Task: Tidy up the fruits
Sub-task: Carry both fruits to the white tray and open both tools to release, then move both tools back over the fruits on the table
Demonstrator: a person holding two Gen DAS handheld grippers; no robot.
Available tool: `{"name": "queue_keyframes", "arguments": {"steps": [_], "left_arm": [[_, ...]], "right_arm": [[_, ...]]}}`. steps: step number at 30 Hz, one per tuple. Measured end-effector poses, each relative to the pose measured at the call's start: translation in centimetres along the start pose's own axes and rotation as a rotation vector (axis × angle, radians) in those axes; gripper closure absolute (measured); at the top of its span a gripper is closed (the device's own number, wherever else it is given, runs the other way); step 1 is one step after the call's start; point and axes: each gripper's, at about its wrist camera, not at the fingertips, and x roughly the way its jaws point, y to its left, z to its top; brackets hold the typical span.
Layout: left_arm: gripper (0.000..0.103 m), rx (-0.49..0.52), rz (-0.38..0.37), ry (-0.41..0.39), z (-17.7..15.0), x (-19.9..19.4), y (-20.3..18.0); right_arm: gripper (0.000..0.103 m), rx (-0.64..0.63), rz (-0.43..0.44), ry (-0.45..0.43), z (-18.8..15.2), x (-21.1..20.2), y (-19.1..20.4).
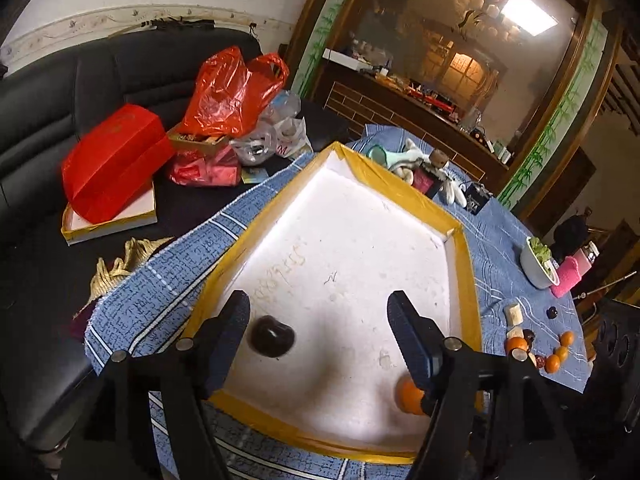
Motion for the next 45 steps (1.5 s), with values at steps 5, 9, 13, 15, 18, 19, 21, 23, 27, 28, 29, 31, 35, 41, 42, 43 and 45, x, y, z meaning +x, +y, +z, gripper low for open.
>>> {"name": "queue_keyframes", "arguments": {"steps": [5,9,13,15,18,19,21,23,27,28,29,31,35,41,42,43,45], "left_arm": [[0.025,0.077,-0.002,-0.027,-0.4,-1.5,-2.8],[0.015,0.221,-0.019,-0.073,-1.5,-3.1,-7.1],[0.014,0.283,-0.069,-0.107,-1.6,-4.7,-8.9],[0.014,0.238,-0.090,-0.136,-0.6,-6.1,-7.9],[0.013,0.115,-0.125,-0.184,1.3,-8.8,-5.1],[0.012,0.088,-0.123,-0.199,1.7,-9.6,-4.5],[0.010,0.053,-0.097,-0.239,2.2,-11.0,-3.6],[0.009,0.044,-0.070,-0.270,2.3,-11.9,-3.4],[0.008,0.100,-0.100,-0.234,1.7,-11.3,-5.9],[0.008,0.121,-0.107,-0.220,1.4,-10.9,-6.7],[0.008,0.141,-0.117,-0.204,1.0,-10.4,-7.5],[0.008,0.187,-0.148,-0.150,0.0,-9.0,-9.5],[0.008,0.293,-0.184,-0.039,-2.4,-5.9,-13.2],[0.009,0.407,-0.204,0.072,-5.8,-2.6,-16.9],[0.009,0.415,-0.212,0.086,-6.4,-2.2,-17.4],[0.009,0.422,-0.219,0.098,-6.6,-1.8,-17.8],[0.009,0.441,-0.245,0.124,-7.5,-1.0,-19.1]], "right_arm": [[0.036,0.043,-0.015,-0.071,-0.7,-3.2,-1.2],[0.032,0.131,-0.046,-0.148,-2.9,-6.6,-3.8],[0.032,0.252,-0.084,-0.207,-5.5,-9.9,-7.4],[0.032,0.328,-0.098,-0.239,-6.8,-11.5,-9.6],[0.030,0.441,-0.113,-0.298,-8.6,-14.1,-12.6],[0.029,0.468,-0.116,-0.319,-9.2,-14.8,-13.4],[0.027,0.504,-0.119,-0.351,-10.2,-15.9,-14.5],[0.026,0.535,-0.119,-0.364,-10.7,-16.4,-15.5],[0.026,0.588,-0.116,-0.361,-11.5,-16.6,-17.2],[0.026,0.596,-0.122,-0.363,-11.8,-16.9,-17.8],[0.026,0.602,-0.133,-0.363,-12.0,-17.1,-18.1],[0.026,0.608,-0.157,-0.362,-12.4,-17.4,-18.7],[0.026,0.622,-0.211,-0.328,-13.8,-17.6,-20.0],[0.026,0.579,-0.296,-0.256,-13.8,-16.7,-21.7],[0.026,0.565,-0.324,-0.248,-13.4,-16.7,-22.1],[0.026,0.555,-0.356,-0.243,-12.9,-16.7,-22.7],[0.026,0.545,-0.412,-0.232,-11.9,-16.8,-23.9]]}}
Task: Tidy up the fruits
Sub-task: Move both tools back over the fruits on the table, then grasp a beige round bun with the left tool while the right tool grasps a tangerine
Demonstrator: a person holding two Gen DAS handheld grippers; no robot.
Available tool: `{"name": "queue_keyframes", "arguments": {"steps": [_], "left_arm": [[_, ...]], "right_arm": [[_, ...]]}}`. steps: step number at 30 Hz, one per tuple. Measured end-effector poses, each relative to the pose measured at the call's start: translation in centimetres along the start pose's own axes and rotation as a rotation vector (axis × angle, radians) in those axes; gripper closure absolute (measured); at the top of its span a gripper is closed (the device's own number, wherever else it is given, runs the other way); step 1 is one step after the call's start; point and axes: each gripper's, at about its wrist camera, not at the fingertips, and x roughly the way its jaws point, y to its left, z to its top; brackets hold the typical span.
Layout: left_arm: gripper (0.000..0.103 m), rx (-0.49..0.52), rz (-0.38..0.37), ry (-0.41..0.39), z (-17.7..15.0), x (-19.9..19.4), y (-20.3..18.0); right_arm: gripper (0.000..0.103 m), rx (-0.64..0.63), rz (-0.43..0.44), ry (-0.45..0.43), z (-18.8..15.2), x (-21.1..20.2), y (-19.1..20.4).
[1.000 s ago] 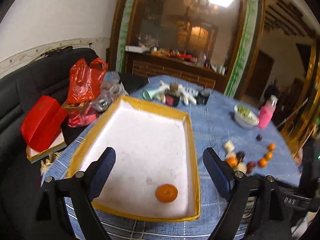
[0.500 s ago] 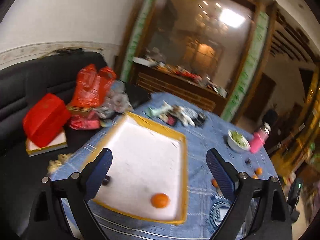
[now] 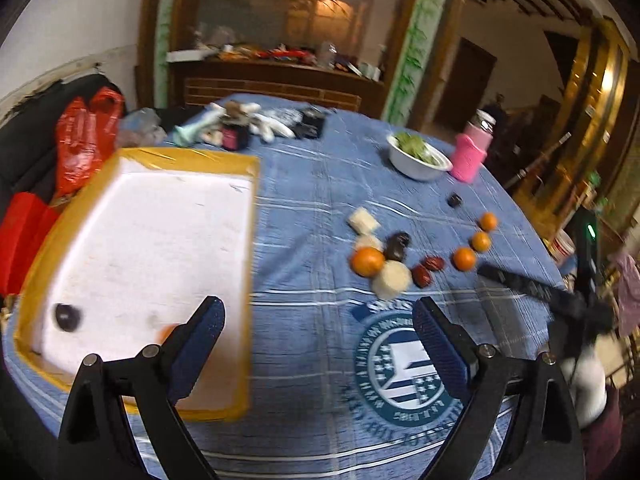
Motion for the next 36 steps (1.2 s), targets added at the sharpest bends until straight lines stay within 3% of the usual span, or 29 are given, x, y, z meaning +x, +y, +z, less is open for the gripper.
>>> {"name": "queue_keyframes", "arguments": {"steps": [3,8,10,12,16,21,23,25,26,28,29,36], "left_arm": [[0.011,0.051,-0.051,0.019,-0.1,2.1,-2.1],[0.025,0.118,-0.048,0.074,0.2,6.3,-4.7],[0.038,0.126,-0.041,0.106,0.3,8.0,-5.1],[0.058,0.121,-0.039,0.145,0.5,9.6,-5.5],[0.058,0.114,-0.004,0.160,0.8,11.8,-6.3],[0.036,0.160,0.046,0.152,0.9,13.1,-7.9],[0.036,0.184,0.069,0.141,0.7,13.3,-8.3],[0.044,0.210,0.096,0.132,0.5,13.3,-8.6],[0.058,0.217,0.122,0.119,0.4,13.0,-8.5],[0.063,0.203,0.101,0.123,0.5,12.6,-8.2],[0.071,0.186,0.072,0.128,0.5,12.4,-7.8],[0.071,0.064,0.051,0.087,0.6,9.0,-4.8]], "right_arm": [[0.027,-0.013,-0.045,0.001,1.8,1.3,-0.8],[0.035,-0.028,-0.050,0.036,3.0,3.8,-1.3],[0.037,-0.042,-0.052,0.044,2.8,4.5,-1.2],[0.039,-0.052,-0.047,0.049,2.6,4.9,-1.3],[0.039,-0.071,-0.037,0.047,2.6,5.0,-1.1],[0.039,-0.087,-0.037,0.050,2.6,5.0,-0.8],[0.043,-0.092,-0.038,0.050,2.6,5.1,-0.7],[0.052,-0.092,-0.041,0.049,2.6,5.1,-0.6],[0.059,-0.092,-0.043,0.049,2.5,5.1,-0.7],[0.064,-0.093,-0.035,0.049,2.5,5.1,-0.6],[0.065,-0.098,-0.033,0.049,2.5,5.1,-0.6],[0.065,-0.087,-0.025,0.035,2.3,4.5,-0.8]]}}
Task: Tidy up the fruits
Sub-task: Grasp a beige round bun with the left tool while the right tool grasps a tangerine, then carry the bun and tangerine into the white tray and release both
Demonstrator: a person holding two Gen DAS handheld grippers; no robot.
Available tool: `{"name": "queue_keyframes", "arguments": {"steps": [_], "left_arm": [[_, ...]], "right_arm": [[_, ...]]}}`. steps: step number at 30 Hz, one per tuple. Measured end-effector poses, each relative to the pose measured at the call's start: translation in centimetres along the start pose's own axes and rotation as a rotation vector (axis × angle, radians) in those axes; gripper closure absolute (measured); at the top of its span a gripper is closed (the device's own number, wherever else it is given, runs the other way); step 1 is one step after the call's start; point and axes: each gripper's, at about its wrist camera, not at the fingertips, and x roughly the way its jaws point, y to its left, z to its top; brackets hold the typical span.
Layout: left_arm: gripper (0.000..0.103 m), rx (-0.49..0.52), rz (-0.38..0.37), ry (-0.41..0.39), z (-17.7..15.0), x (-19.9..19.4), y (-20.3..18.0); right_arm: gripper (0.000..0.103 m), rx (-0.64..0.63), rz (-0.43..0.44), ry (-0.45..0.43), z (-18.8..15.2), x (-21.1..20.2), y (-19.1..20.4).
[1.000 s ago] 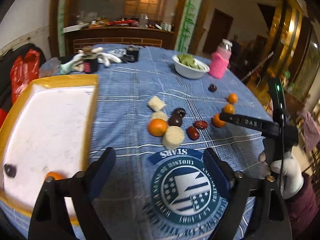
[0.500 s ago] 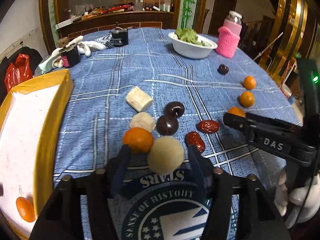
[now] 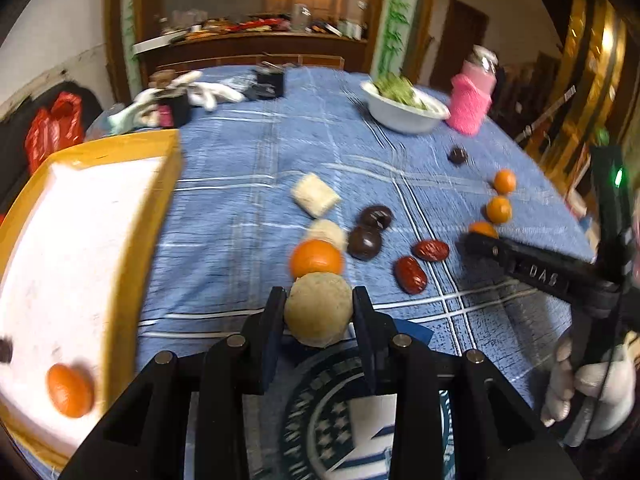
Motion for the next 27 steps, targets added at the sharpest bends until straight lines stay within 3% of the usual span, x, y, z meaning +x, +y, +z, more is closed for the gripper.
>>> {"name": "queue_keyframes", "arguments": {"steps": [5,7,10,13,22,27], "left_arm": [[0.071,-0.131,0.007,-0.082,0.5,-4.4,4.9],[0.071,-0.173,0.015,-0.109,0.5,-5.8,6.7],[0.071,-0.240,0.024,-0.150,0.4,-7.6,9.6],[0.071,-0.296,0.036,-0.177,0.1,-8.5,12.0],[0.071,-0.475,0.080,-0.190,-2.1,-9.2,19.7],[0.071,-0.514,0.095,-0.170,-3.2,-8.4,22.2]], "right_arm": [[0.065,-0.013,0.048,-0.016,-0.3,-0.6,0.6],[0.064,0.006,0.176,0.010,-0.5,-0.8,0.9],[0.064,0.117,0.470,0.087,-1.2,-1.0,1.2],[0.063,0.165,0.646,0.136,-2.1,-1.5,3.2],[0.063,-0.029,0.704,0.205,-2.2,-3.0,15.4],[0.063,-0.142,0.664,0.235,-2.1,-1.4,21.9]]}}
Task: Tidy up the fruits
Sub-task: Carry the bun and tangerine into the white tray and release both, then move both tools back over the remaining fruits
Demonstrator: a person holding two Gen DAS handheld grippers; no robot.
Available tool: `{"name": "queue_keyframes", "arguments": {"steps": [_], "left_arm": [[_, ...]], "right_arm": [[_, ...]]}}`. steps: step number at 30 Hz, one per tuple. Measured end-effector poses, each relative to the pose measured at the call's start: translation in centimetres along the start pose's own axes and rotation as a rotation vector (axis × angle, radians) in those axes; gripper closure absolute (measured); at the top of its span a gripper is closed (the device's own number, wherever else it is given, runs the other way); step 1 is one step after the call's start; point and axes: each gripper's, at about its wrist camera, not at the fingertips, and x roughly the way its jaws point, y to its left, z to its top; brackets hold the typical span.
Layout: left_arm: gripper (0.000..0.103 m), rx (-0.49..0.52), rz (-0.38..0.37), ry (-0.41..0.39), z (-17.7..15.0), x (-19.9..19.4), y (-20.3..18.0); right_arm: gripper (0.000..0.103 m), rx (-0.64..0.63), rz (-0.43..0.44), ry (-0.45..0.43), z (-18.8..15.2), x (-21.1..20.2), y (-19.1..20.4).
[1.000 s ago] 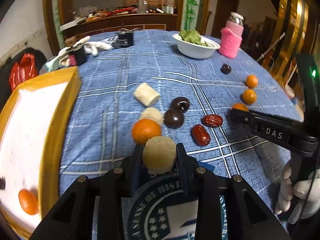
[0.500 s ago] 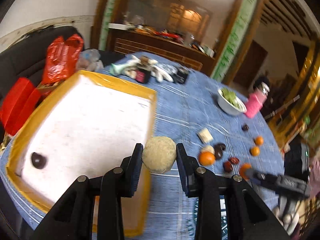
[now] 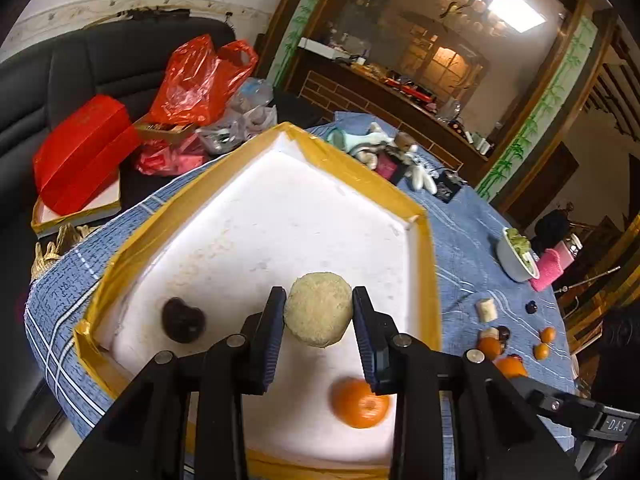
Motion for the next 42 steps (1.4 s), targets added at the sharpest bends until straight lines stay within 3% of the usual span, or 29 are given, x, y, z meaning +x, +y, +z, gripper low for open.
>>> {"name": "queue_keyframes", "arguments": {"steps": [5,7,10,11,13,15,17,19,21,24,26,29,33,36,38,42], "left_arm": [[0.069,-0.028,-0.012,0.004,0.3,0.2,2.0],[0.061,-0.037,-0.025,0.001,0.5,-0.2,2.6],[0.040,-0.062,-0.103,-0.008,0.7,-1.1,3.5],[0.037,-0.075,-0.144,-0.010,0.8,-1.4,3.7],[0.032,-0.111,-0.299,-0.008,1.1,-1.9,4.3],[0.023,-0.169,-0.503,-0.002,1.2,-2.4,4.9],[0.019,-0.217,-0.693,0.015,1.1,-2.6,4.8],[0.017,-0.244,-0.820,0.034,1.1,-2.7,4.4],[0.013,-0.246,-0.906,0.045,0.9,-3.1,3.4],[0.009,-0.238,-0.964,0.068,0.7,-3.6,1.6],[0.009,-0.204,-0.939,0.073,0.6,-4.1,0.4],[0.009,-0.120,-0.819,0.066,0.3,-5.0,-2.2],[0.009,0.032,-0.602,0.037,-0.5,-6.3,-5.6],[0.009,0.187,-0.364,0.016,-2.0,-5.7,-9.4],[0.009,0.256,-0.293,0.038,-3.0,-4.6,-11.2],[0.009,0.305,-0.258,0.117,-4.7,-2.2,-13.1]], "right_arm": [[0.062,-0.095,-0.116,0.055,1.8,5.0,2.4],[0.062,-0.149,-0.177,0.075,2.1,7.2,3.4],[0.062,-0.194,-0.230,0.102,2.2,9.7,4.1],[0.058,-0.201,-0.242,0.111,2.1,10.3,4.2],[0.055,-0.198,-0.230,0.110,1.7,10.5,4.3],[0.051,-0.203,-0.220,0.090,1.4,9.7,4.6],[0.042,-0.205,-0.215,0.042,0.9,8.0,5.0],[0.035,-0.185,-0.200,-0.021,0.3,5.6,5.0],[0.031,-0.156,-0.185,-0.078,-0.3,3.2,4.7],[0.030,-0.112,-0.188,-0.145,-1.3,-0.1,3.6],[0.029,-0.083,-0.201,-0.181,-1.7,-2.0,2.6],[0.029,-0.035,-0.234,-0.231,-3.0,-5.2,0.5],[0.028,0.059,-0.337,-0.280,-4.9,-9.6,-4.0],[0.028,0.157,-0.382,-0.309,-6.1,-12.3,-7.6],[0.028,0.209,-0.407,-0.311,-6.6,-13.5,-9.6],[0.028,0.211,-0.453,-0.281,-6.7,-13.7,-11.1]]}}
